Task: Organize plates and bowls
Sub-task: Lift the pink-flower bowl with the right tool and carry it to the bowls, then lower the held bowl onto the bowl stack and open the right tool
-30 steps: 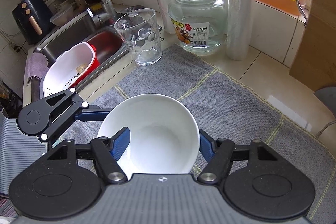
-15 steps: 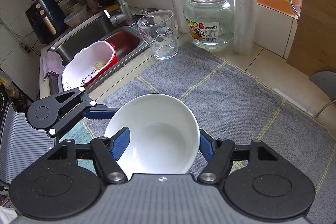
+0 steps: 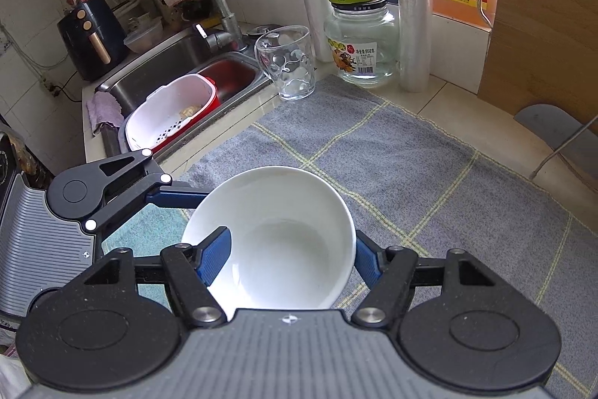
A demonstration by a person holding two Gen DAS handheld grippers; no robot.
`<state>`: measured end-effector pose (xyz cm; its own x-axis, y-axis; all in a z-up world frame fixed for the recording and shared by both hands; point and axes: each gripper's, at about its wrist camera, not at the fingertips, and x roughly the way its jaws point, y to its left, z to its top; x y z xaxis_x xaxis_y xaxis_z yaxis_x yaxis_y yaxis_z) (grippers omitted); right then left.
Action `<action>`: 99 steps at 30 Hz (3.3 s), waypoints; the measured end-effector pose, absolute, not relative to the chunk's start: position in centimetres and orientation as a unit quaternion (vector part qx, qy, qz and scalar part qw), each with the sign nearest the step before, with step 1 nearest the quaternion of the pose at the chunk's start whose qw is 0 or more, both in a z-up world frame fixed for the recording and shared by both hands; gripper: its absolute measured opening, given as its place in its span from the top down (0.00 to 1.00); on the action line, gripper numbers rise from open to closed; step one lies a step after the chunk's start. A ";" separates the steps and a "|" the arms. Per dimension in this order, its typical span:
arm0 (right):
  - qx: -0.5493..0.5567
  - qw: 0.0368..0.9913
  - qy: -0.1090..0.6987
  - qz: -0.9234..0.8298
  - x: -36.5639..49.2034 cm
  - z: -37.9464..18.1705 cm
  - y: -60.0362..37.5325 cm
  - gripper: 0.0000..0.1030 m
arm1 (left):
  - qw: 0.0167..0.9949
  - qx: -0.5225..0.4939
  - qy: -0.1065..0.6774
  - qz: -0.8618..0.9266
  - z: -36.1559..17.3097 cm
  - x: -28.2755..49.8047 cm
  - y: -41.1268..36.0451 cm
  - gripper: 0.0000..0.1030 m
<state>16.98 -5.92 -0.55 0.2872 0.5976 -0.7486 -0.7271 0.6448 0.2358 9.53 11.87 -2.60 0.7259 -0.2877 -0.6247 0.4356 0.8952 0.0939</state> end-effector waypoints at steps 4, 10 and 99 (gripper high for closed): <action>-0.071 0.803 0.427 0.409 15.8 -0.3 -7.5 0.27 | 0.919 0.123 0.314 -0.207 -2.3 8.8 10.7 0.09; -0.067 0.811 0.423 0.397 14.4 0.3 -10.1 0.27 | 0.915 0.133 0.307 -0.226 -1.7 8.0 8.6 0.09; -0.058 0.863 0.420 0.274 8.9 -1.3 -22.5 0.01 | 0.869 0.134 0.313 -0.359 -2.7 7.2 0.0 0.05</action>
